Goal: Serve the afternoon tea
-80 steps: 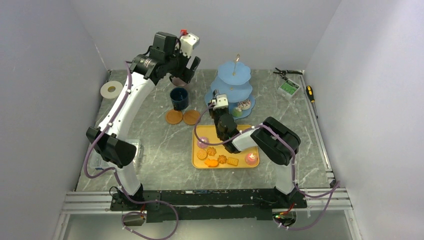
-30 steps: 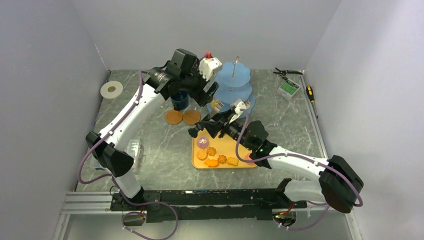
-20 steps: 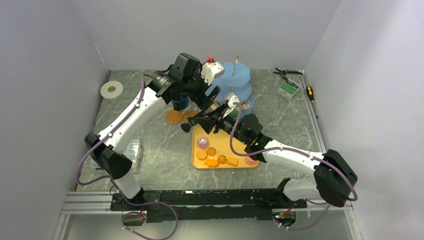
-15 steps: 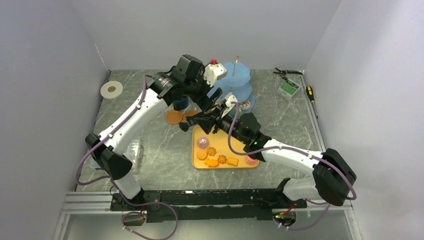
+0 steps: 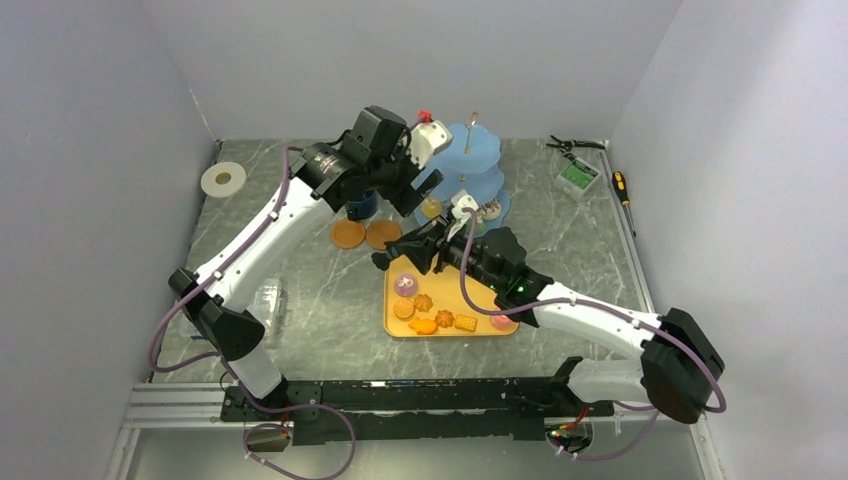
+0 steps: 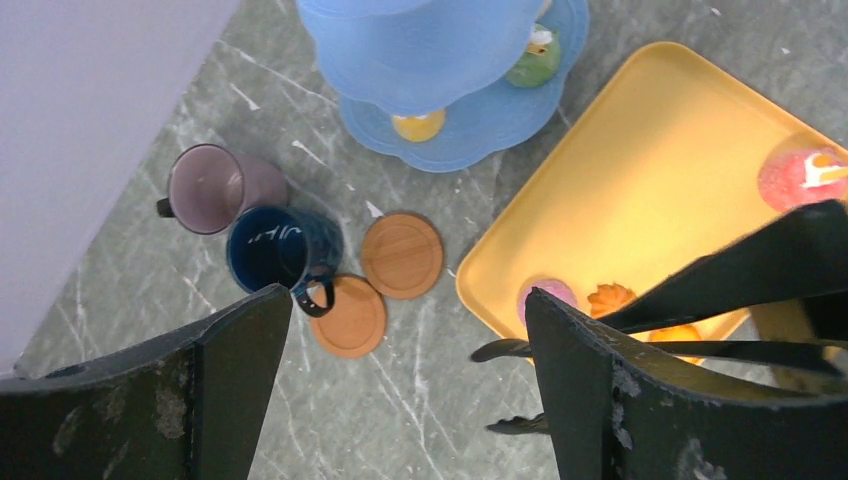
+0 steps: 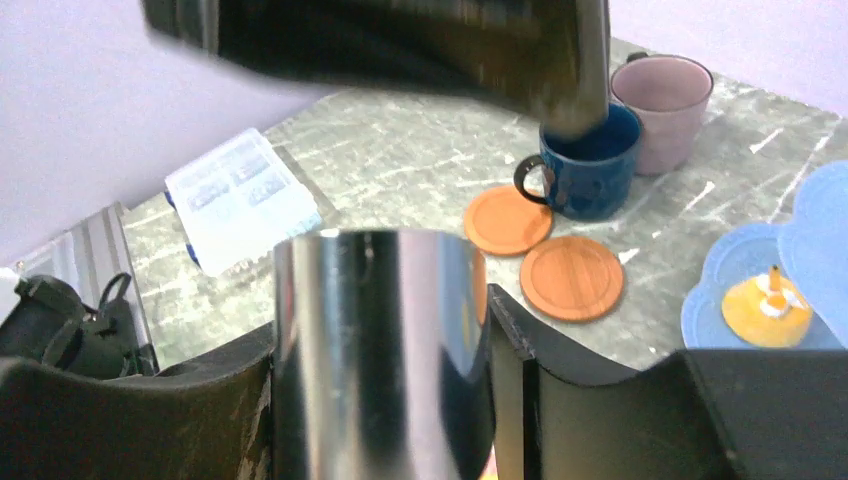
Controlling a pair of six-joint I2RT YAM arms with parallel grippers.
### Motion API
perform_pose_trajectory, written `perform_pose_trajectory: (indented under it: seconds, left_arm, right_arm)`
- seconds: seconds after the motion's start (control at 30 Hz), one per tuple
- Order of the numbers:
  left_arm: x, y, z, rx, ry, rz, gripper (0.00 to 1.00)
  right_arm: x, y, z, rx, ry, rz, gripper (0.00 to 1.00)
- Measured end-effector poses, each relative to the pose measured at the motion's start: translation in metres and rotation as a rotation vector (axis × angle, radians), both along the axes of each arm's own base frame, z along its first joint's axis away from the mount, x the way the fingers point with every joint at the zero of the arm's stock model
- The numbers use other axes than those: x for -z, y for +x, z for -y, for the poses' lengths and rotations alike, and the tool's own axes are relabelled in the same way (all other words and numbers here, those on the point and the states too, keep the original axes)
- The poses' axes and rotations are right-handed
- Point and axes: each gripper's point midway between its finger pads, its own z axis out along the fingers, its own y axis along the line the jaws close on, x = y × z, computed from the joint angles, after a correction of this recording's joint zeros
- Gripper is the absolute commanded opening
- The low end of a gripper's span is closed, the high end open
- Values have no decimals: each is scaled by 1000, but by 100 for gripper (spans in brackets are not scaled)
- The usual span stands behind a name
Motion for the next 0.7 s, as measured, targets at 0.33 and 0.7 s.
perform_pose_trajectory:
  seconds: [0.33, 0.7]
  left_arm:
    - [-8, 32, -67, -207, -17, -31, 93]
    - [-12, 44, -107, -323, -89, -79, 93]
  right_arm:
    - [34, -8, 27, 58, -114, -24, 54]
    - [67, 0, 26, 87, -225, -18, 54]
